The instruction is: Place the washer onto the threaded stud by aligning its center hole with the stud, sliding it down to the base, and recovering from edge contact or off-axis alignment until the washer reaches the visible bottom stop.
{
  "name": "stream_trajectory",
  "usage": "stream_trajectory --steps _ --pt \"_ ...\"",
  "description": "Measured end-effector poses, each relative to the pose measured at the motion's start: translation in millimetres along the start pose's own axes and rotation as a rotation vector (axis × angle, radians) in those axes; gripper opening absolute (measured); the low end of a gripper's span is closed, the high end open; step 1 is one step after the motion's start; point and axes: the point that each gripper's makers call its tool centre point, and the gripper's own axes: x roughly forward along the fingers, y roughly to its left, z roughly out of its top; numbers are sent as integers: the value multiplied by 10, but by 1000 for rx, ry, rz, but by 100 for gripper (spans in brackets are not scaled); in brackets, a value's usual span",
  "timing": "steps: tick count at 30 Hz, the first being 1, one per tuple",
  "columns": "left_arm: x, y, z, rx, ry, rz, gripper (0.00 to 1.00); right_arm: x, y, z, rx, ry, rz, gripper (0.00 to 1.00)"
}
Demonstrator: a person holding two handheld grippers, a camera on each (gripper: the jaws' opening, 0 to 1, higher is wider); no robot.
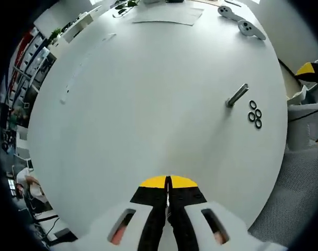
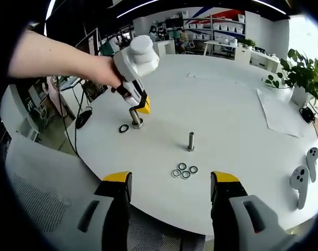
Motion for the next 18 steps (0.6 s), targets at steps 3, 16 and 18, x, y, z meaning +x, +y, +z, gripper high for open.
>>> stream_trajectory --steps 3,16,18 --pt "0 12 -15 3 -15 15 0 8 9 -9 -8 7 3 64" --pt "-251 104 213 -88 -181 78 0 22 32 -14 -8 9 11 64" --pt "-291 92 232 -85 -191 90 0 24 31 -14 -12 10 10 64"
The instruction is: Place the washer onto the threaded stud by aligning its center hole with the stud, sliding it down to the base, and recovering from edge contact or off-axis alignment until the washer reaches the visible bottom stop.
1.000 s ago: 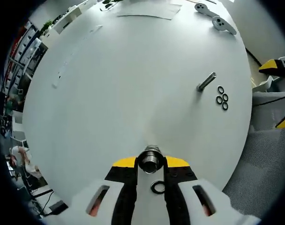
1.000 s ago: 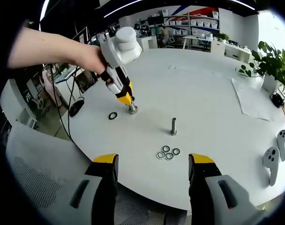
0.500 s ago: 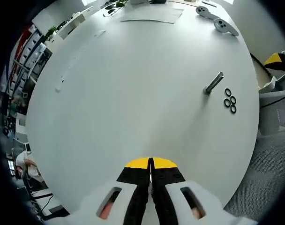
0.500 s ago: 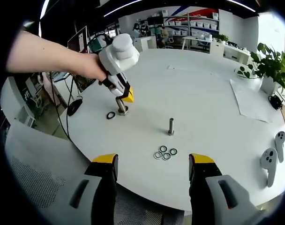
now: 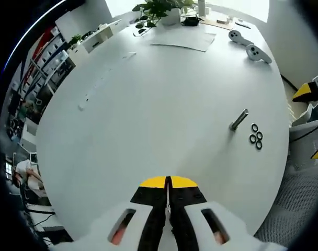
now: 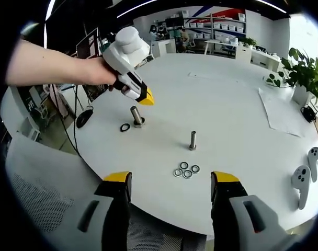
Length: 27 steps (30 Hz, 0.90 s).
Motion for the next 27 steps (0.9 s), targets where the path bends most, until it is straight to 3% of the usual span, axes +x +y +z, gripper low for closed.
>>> stream_trajectory --steps 13,20,27 --pt "-325 34 77 -78 -86 43 0 28 54 -19 -50 12 6 64" --pt "-549 87 40 -157 -132 68 0 24 58 -8 -36 5 13 64" --pt "-729 49 -47 -176 -159 98 0 25 80 -17 -41 6 18 63"
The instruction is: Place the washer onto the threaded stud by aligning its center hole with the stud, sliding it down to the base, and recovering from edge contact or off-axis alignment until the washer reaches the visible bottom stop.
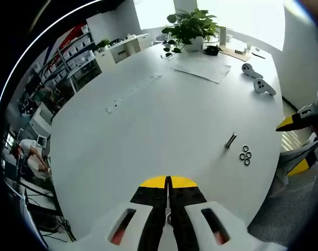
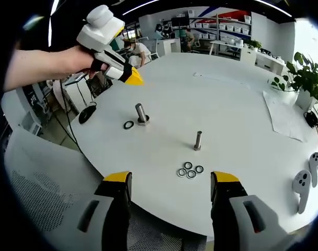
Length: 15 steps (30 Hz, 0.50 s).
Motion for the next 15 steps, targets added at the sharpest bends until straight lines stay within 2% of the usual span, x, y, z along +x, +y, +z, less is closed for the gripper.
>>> stream_trajectory --steps 15 --pt "-279 19 -187 -70 -31 39 0 -10 35 15 -25 -3 6 63"
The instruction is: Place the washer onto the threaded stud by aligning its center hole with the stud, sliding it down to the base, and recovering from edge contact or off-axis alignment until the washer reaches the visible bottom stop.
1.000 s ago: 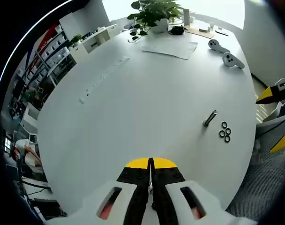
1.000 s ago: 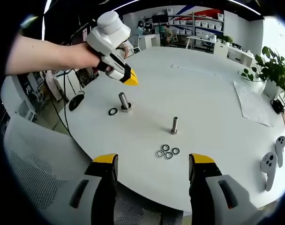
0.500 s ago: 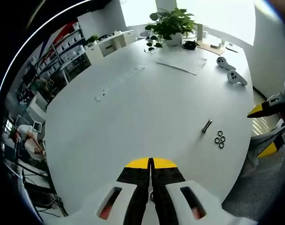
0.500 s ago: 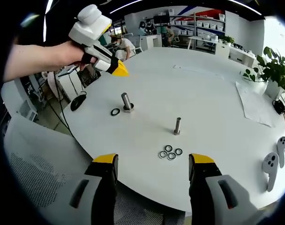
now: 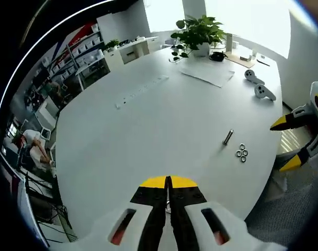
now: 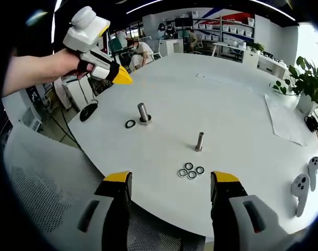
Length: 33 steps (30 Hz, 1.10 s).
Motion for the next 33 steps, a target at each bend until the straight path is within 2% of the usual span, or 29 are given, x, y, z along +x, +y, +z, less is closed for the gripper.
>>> stream_trajectory --steps 10,16,24,28,33 --pt "-133 4 -172 -63 -14 20 0 10 23 15 -8 -3 9 63" --pt "-194 -25 -198 -85 -33 27 0 11 13 29 6 -10 10 63" --pt "-227 -83 -329 -113 -31 26 0 6 27 29 -1 -9 12 63" --pt "-216 -103 -447 -103 -9 22 0 7 37 25 -2 -8 14 63" --pt "-237 -109 -526 -139 -17 15 1 12 53 22 -3 -6 22 64"
